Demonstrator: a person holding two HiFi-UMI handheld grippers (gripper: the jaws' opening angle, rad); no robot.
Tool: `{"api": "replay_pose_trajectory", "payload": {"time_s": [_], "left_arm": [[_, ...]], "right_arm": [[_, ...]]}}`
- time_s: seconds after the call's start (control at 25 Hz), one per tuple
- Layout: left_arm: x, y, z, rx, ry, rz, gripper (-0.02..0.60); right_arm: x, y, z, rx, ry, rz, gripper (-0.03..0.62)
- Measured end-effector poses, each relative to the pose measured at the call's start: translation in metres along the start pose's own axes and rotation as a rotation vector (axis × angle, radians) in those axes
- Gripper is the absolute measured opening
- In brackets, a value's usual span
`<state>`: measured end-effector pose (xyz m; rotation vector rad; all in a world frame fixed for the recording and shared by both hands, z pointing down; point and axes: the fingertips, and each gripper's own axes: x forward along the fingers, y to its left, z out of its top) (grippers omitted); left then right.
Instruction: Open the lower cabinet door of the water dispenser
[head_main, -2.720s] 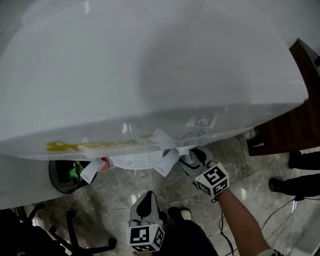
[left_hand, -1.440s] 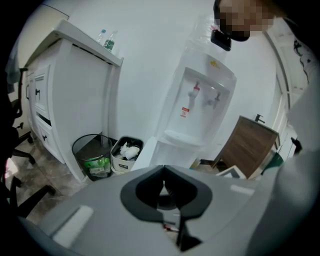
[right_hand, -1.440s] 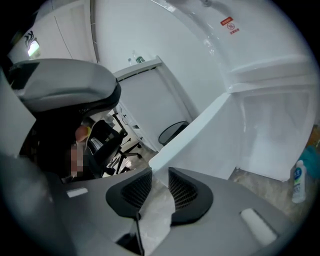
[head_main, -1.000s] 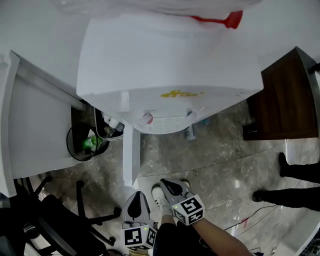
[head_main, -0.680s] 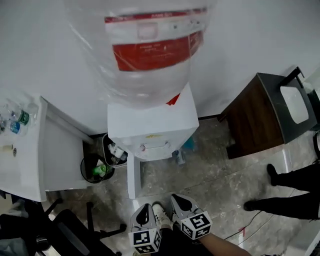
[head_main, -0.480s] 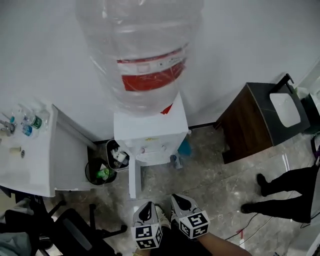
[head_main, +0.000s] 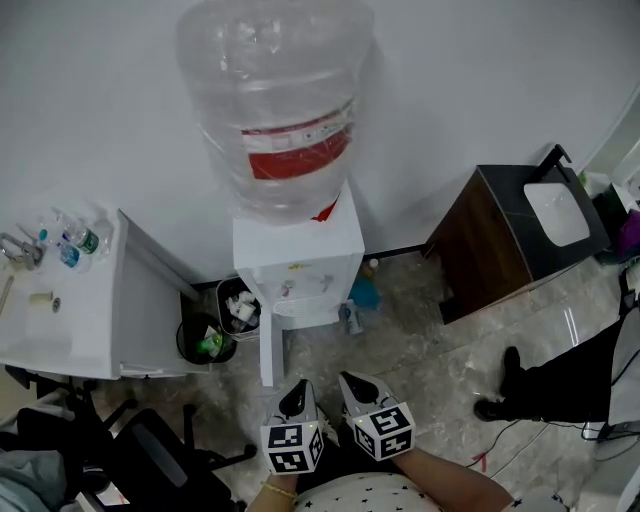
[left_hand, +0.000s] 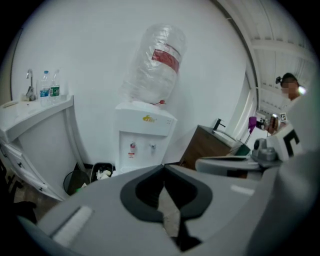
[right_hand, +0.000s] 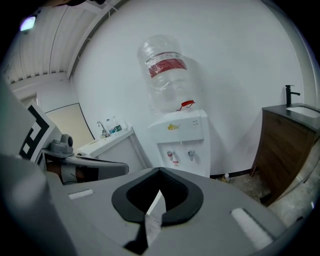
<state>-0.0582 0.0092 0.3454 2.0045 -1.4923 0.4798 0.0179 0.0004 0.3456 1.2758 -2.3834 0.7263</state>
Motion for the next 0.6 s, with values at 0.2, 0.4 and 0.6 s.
{"api": "replay_pose_trajectory", "payload": {"time_s": [0.2,0.4,0.6], "left_arm": [[-0.001,0.003,0.006,0.023,-0.006,0.005,0.006],[-0.002,0.011,0.009,0.037,-0.005,0.011,0.006],[-0.001,0.018,0.013,0.039,-0.011,0.012,0.006]], "right_arm": [[0.003,0.007,0.01,-0.007,-0.024,0.003,-0.002],[0.007,0.011,0.016,-0.016,-0.029,-0.001,-0.002],[0.011,0.017,0.017,-0.026,-0.028,0.001,-0.002]]}}
